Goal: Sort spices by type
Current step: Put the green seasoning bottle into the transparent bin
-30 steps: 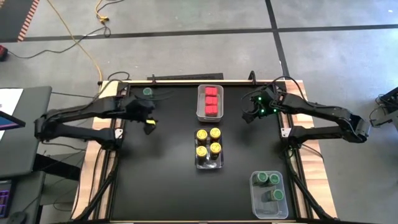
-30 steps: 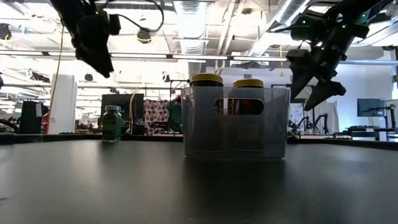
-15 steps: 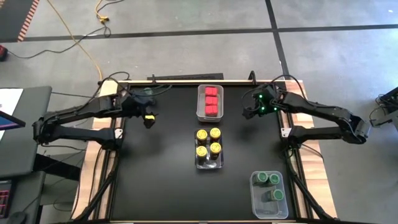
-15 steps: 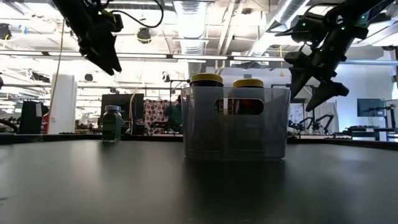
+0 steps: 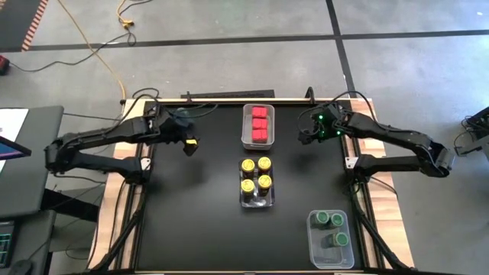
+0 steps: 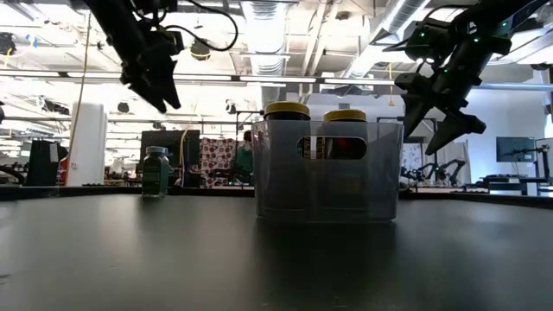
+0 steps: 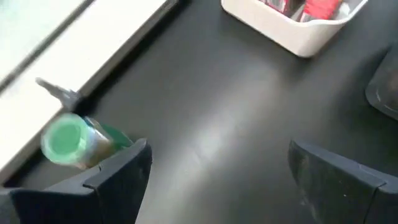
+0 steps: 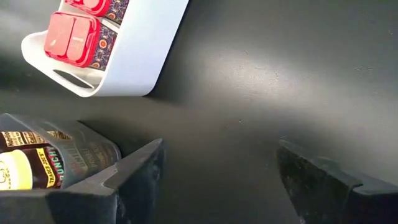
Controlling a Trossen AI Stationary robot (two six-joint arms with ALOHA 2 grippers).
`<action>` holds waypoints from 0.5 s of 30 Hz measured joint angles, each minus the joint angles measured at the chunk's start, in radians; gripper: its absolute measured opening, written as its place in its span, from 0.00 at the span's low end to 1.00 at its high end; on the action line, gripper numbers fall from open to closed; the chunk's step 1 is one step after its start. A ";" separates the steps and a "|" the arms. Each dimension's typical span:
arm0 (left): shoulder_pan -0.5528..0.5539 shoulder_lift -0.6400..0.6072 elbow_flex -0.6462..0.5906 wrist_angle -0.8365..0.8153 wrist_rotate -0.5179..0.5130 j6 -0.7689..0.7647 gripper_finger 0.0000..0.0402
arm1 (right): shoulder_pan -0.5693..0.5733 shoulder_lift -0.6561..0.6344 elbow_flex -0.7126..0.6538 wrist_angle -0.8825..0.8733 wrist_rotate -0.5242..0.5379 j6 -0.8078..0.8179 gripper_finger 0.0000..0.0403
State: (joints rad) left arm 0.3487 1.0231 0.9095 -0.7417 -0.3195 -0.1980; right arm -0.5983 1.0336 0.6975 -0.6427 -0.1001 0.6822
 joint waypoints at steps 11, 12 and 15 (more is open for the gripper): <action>0.283 0.248 0.405 -0.115 0.101 0.198 0.89 | 0.000 0.000 0.000 0.000 0.000 0.008 0.81; 0.305 0.287 0.448 -0.137 0.114 0.239 0.89 | 0.000 0.000 0.000 0.000 0.001 0.001 0.81; 0.353 0.403 0.571 -0.212 0.130 0.373 0.89 | 0.000 0.000 0.000 -0.001 0.001 -0.015 0.81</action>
State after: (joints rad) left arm 0.7013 1.4257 1.4800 -0.9542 -0.1899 0.1752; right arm -0.5983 1.0336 0.6975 -0.6433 -0.0994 0.6674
